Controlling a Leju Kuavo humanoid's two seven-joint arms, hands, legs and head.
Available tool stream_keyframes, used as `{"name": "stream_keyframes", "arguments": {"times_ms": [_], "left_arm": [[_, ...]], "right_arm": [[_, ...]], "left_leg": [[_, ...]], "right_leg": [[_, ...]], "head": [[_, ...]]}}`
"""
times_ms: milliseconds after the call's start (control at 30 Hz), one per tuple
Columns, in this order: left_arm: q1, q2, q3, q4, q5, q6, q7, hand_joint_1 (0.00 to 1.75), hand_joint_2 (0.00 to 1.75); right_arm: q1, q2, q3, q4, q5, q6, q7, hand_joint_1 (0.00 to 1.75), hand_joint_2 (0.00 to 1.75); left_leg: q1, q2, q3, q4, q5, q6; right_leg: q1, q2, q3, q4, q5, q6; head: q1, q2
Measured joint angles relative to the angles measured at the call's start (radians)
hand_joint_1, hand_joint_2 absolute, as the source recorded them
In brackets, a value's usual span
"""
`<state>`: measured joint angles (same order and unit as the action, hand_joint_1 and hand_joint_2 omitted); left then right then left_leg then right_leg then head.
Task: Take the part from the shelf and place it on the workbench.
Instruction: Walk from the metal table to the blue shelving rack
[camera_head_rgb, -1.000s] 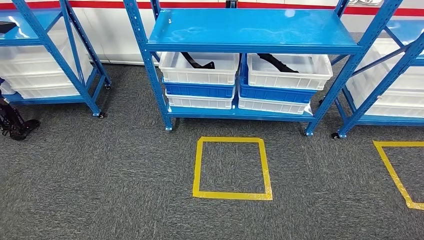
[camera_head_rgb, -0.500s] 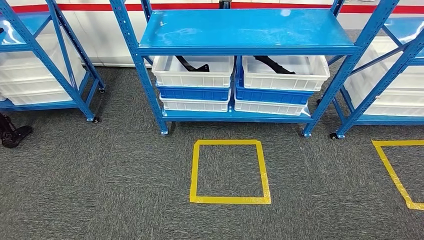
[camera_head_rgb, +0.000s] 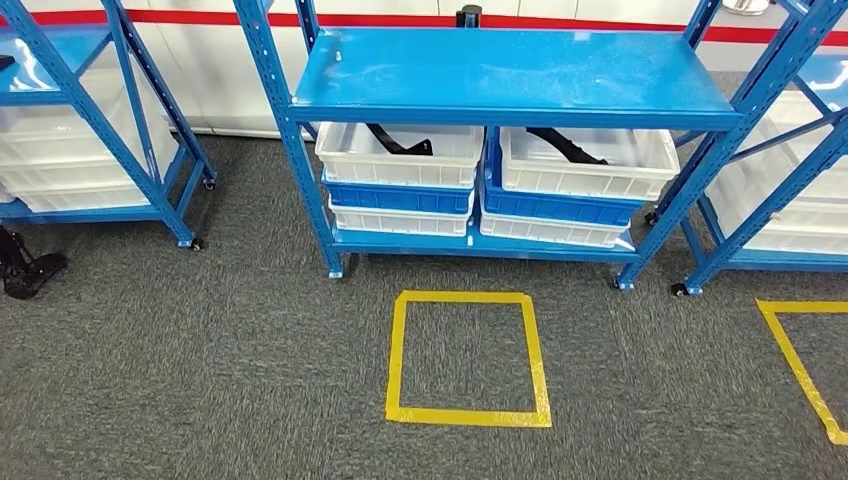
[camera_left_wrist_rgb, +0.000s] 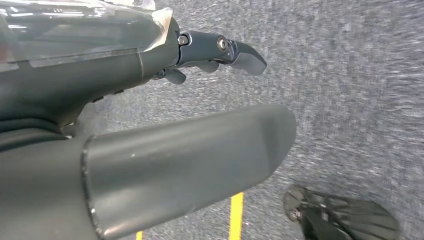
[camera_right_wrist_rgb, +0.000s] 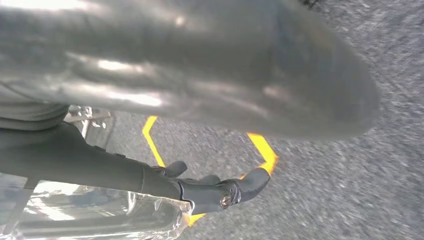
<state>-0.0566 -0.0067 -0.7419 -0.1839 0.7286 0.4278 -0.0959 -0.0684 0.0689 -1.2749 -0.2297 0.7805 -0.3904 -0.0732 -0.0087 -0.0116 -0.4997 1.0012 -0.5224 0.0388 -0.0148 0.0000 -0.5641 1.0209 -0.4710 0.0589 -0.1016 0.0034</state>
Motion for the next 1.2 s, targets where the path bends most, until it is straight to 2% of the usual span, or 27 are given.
{"name": "stream_keyframes", "arguments": {"times_ms": [67, 133, 167, 200, 267, 300, 333, 367, 433, 467, 500, 567, 633, 700, 1000, 1100, 1200], "left_arm": [[-0.002, 0.001, 0.0, 0.0, 0.0, 0.002, 0.0, 0.0, 0.0], [-0.005, 0.001, 0.0, 0.0, -0.003, 0.003, 0.007, 0.0, 0.87], [-0.006, 0.001, -0.001, 0.0, -0.005, -0.001, 0.017, 0.0, 1.31], [-0.006, 0.001, -0.002, 0.0, -0.008, -0.009, 0.029, 0.0, 1.75], [-0.006, 0.001, -0.008, 0.0, -0.015, -0.026, 0.055, 0.0, 1.75], [-0.005, 0.002, -0.011, 0.0, -0.017, -0.033, 0.065, 0.0, 1.75], [-0.005, 0.002, -0.014, 0.0, -0.018, -0.038, 0.072, 0.0, 1.75], [-0.005, 0.002, -0.016, 0.0, -0.018, -0.043, 0.076, 0.0, 1.75], [-0.004, 0.003, -0.017, 0.0, -0.018, -0.052, 0.08, 0.0, 1.75], [-0.003, 0.003, -0.013, 0.0, -0.02, -0.058, 0.082, 0.0, 1.75], [-0.001, 0.003, -0.007, 0.0, -0.025, -0.063, 0.083, 0.0, 1.75], [0.006, 0.002, 0.012, -0.002, -0.045, -0.077, 0.085, 0.0, 1.75], [0.017, 0.001, 0.036, -0.005, -0.073, -0.092, 0.086, 0.0, 1.75], [0.025, 0.003, 0.062, -0.009, -0.102, -0.107, 0.086, 0.0, 1.75], [0.056, 0.002, 0.192, -0.043, -0.236, -0.176, 0.087, 0.0, 1.75], [0.069, 0.002, 0.241, -0.056, -0.281, -0.199, 0.087, 0.0, 1.75], [0.08, 0.002, 0.286, -0.069, -0.323, -0.22, 0.087, 0.0, 1.75]], "right_arm": [[-0.001, 0.001, 0.0, 0.0, 0.0, 0.001, 0.0, 0.0, 0.0], [-0.001, 0.002, 0.0, 0.0, -0.001, 0.012, 0.002, 0.0, 0.87], [-0.001, 0.002, 0.0, 0.0, -0.002, 0.024, 0.006, 0.0, 1.31], [0.0, 0.001, 0.0, 0.0, -0.003, 0.039, 0.011, 0.0, 1.75], [0.0, 0.0, 0.0, 0.0, -0.003, 0.073, 0.024, 0.0, 1.75], [-0.001, 0.0, 0.0, 0.0, 0.0, 0.087, 0.031, 0.0, 1.75], [0.0, 0.0, 0.0, 0.0, 0.002, 0.099, 0.035, 0.0, 1.75], [0.0, 0.0, 0.001, 0.001, 0.005, 0.108, 0.038, 0.0, 1.75], [0.0, 0.0, 0.007, 0.001, 0.009, 0.119, 0.042, 0.0, 1.75], [0.0, 0.0, 0.017, 0.0, 0.007, 0.121, 0.042, 0.0, 1.75], [0.001, -0.002, 0.032, -0.001, 0.003, 0.124, 0.042, 0.0, 1.75], [0.004, -0.007, 0.073, -0.004, -0.018, 0.132, 0.042, 0.0, 1.75], [0.009, -0.013, 0.119, -0.007, -0.05, 0.142, 0.042, 0.0, 1.75], [0.017, -0.015, 0.165, -0.01, -0.082, 0.153, 0.043, 0.0, 1.75], [0.056, -0.029, 0.388, -0.032, -0.231, 0.203, 0.051, 0.0, 1.75], [0.07, -0.032, 0.466, -0.04, -0.28, 0.22, 0.052, 0.0, 1.75], [0.082, -0.035, 0.539, -0.049, -0.328, 0.236, 0.054, 0.0, 1.75]], "left_leg": [[0.0, 0.0, 0.004, 0.0, -0.007, -0.008], [0.002, 0.002, 0.0, 0.018, -0.024, -0.017], [0.004, 0.003, -0.017, 0.052, -0.045, -0.023], [0.007, 0.005, -0.046, 0.11, -0.073, -0.029], [0.013, 0.006, -0.126, 0.242, -0.124, -0.039], [0.016, 0.007, -0.155, 0.282, -0.128, -0.041], [0.018, 0.007, -0.167, 0.285, -0.11, -0.042], [0.02, 0.008, -0.159, 0.249, -0.075, -0.042], [0.021, 0.011, -0.106, 0.117, 0.005, -0.037], [0.019, 0.012, -0.083, 0.062, 0.027, -0.033], [0.017, 0.011, -0.068, 0.029, 0.036, -0.031], [0.012, 0.009, -0.062, 0.017, 0.035, -0.031], [0.005, 0.008, -0.06, 0.016, 0.034, -0.028], [0.001, 0.008, -0.059, 0.016, 0.034, -0.021], [0.0, 0.008, -0.054, 0.016, 0.026, -0.008], [-0.001, 0.008, -0.053, 0.016, 0.025, -0.006], [-0.001, 0.008, -0.052, 0.016, 0.024, -0.006]], "right_leg": [[-0.001, 0.001, 0.007, 0.0, -0.004, -0.016], [-0.008, 0.001, 0.01, -0.003, -0.007, -0.028], [-0.012, 0.001, 0.012, -0.004, -0.009, -0.034], [-0.013, 0.0, 0.014, -0.005, -0.012, -0.039], [-0.014, -0.001, 0.015, -0.005, -0.016, -0.045], [-0.014, -0.001, 0.017, -0.005, -0.018, -0.047], [-0.015, -0.001, 0.02, -0.005, -0.019, -0.047], [-0.015, 0.0, 0.024, -0.005, -0.022, -0.046], [-0.015, 0.0, 0.032, -0.005, -0.029, -0.04], [-0.013, 0.001, 0.035, -0.005, -0.032, -0.034], [-0.009, 0.001, 0.034, -0.004, -0.037, -0.03], [-0.002, 0.0, 0.034, -0.004, -0.043, -0.029], [-0.003, 0.0, 0.037, -0.008, -0.043, -0.028], [-0.007, 0.0, 0.042, -0.014, -0.041, -0.021], [-0.008, 0.0, 0.053, -0.027, -0.041, -0.014], [-0.008, 0.0, 0.055, -0.027, -0.042, -0.008], [-0.008, 0.0, 0.056, -0.027, -0.043, -0.007]], "head": [[-0.001, 0.0], [-0.001, 0.0], [-0.002, 0.0], [-0.002, 0.0], [-0.002, 0.0], [-0.002, 0.0], [-0.002, 0.0], [-0.002, 0.0], [-0.002, 0.0], [-0.002, 0.0], [-0.001, 0.0], [0.0, 0.0], [0.0, 0.0], [-0.001, 0.0], [0.0, 0.0], [0.0, 0.0], [-0.001, 0.0]]}}
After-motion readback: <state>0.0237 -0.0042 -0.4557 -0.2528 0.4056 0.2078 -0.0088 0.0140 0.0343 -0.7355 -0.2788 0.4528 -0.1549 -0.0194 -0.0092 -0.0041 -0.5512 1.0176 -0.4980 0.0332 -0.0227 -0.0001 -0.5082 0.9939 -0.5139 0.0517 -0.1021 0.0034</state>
